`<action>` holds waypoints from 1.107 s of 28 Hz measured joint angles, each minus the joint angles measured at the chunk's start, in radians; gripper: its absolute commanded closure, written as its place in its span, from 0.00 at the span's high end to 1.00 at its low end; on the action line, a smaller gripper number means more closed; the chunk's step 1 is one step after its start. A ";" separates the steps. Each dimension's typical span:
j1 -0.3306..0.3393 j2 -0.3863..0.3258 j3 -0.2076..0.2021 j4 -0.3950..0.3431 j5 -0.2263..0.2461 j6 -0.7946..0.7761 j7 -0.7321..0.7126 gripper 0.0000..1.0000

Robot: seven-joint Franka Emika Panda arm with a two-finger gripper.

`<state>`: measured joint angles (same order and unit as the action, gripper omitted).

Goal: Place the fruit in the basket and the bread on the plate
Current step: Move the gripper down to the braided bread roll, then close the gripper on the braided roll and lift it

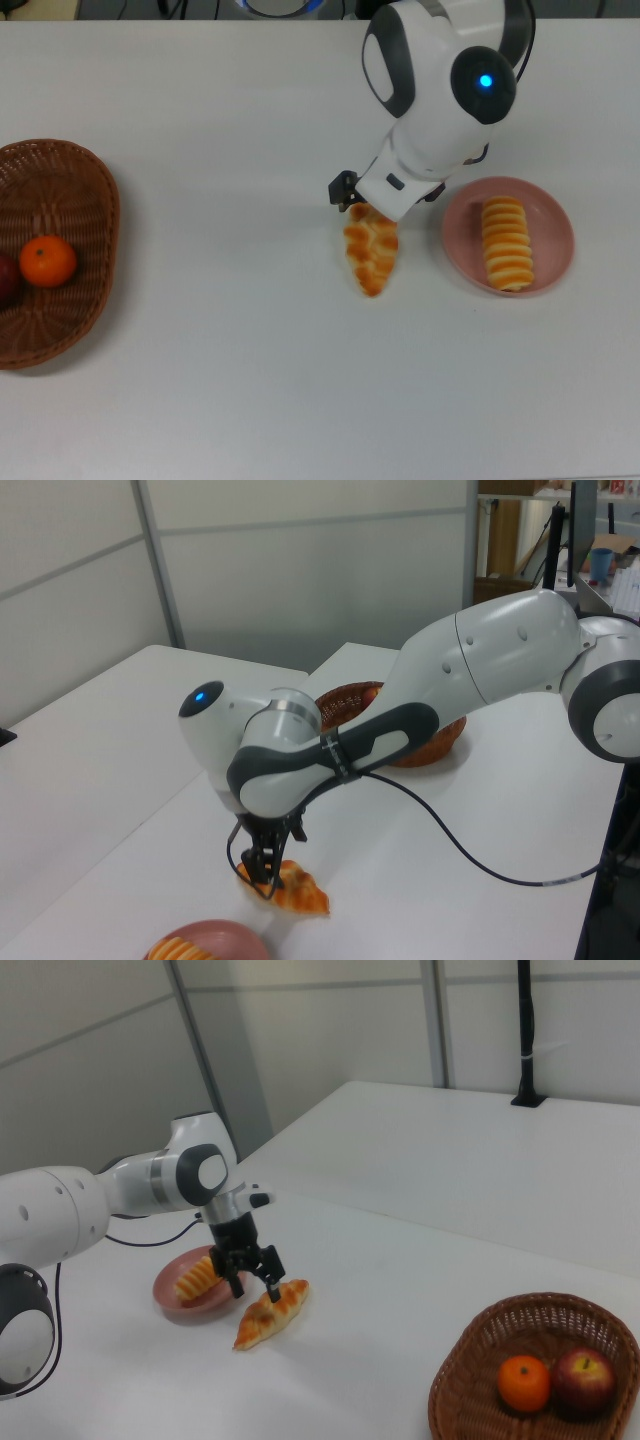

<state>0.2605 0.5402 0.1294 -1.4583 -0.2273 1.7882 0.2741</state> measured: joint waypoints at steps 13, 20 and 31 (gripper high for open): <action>0.020 0.034 0.000 -0.017 -0.002 -0.008 -0.004 0.63; 0.025 0.041 0.001 -0.017 -0.003 -0.008 -0.004 0.00; 0.025 0.041 0.001 -0.017 -0.004 -0.008 -0.004 0.00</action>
<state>0.2852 0.5812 0.1299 -1.4749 -0.2312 1.7799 0.2699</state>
